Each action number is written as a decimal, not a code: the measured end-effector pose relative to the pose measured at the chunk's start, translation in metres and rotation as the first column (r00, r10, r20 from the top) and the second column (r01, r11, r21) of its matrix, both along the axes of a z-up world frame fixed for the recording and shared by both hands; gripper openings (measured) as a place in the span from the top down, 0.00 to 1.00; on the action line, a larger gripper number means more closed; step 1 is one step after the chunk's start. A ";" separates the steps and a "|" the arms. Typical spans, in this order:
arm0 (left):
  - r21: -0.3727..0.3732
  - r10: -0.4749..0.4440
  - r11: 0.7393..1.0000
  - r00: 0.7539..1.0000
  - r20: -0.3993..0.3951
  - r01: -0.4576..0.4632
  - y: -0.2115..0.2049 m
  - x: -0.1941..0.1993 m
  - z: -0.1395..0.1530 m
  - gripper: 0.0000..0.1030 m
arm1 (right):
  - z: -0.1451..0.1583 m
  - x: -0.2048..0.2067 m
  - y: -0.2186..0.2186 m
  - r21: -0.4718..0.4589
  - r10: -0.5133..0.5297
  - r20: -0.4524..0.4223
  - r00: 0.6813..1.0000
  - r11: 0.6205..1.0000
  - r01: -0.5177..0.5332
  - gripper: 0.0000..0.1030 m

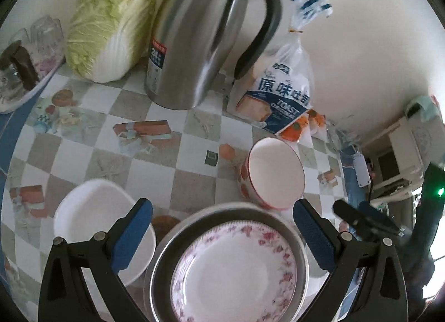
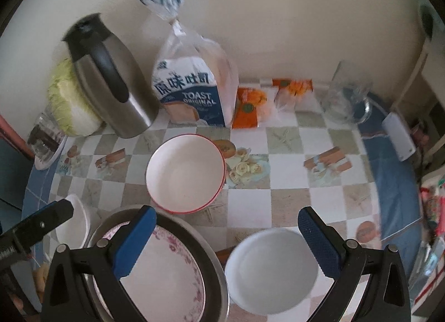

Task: Organize plates and bowls
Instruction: 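Move both tools toward the red-rimmed strawberry bowl, then close both grippers on the red-rimmed bowl's rim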

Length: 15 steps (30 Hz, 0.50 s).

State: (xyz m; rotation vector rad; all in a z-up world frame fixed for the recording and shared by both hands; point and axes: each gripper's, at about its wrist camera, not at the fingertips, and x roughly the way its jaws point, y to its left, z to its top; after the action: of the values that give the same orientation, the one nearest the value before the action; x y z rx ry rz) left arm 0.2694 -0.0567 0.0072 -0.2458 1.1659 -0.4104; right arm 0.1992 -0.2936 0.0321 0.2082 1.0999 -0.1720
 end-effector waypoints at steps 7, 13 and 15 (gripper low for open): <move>0.026 0.014 1.000 0.999 -0.037 -0.013 -0.022 0.033 -0.016 0.02 | -0.032 0.030 -0.003 -0.013 -0.003 -0.046 0.999 1.000 0.002 0.00; 0.073 -0.007 0.997 0.999 -0.044 0.010 -0.046 0.051 -0.029 0.02 | -0.058 0.048 -0.006 -0.018 -0.014 -0.082 0.997 1.000 0.013 0.13; 0.113 -0.012 0.993 0.999 -0.049 0.017 -0.053 0.054 -0.032 0.02 | -0.064 0.053 -0.008 -0.016 -0.013 -0.090 0.996 1.000 0.012 0.15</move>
State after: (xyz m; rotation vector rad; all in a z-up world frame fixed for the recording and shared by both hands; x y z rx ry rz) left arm 0.3229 -0.1097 -0.0244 -0.1493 1.2346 -0.3512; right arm 0.2517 -0.3015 -0.0314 0.1952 1.1865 -0.2029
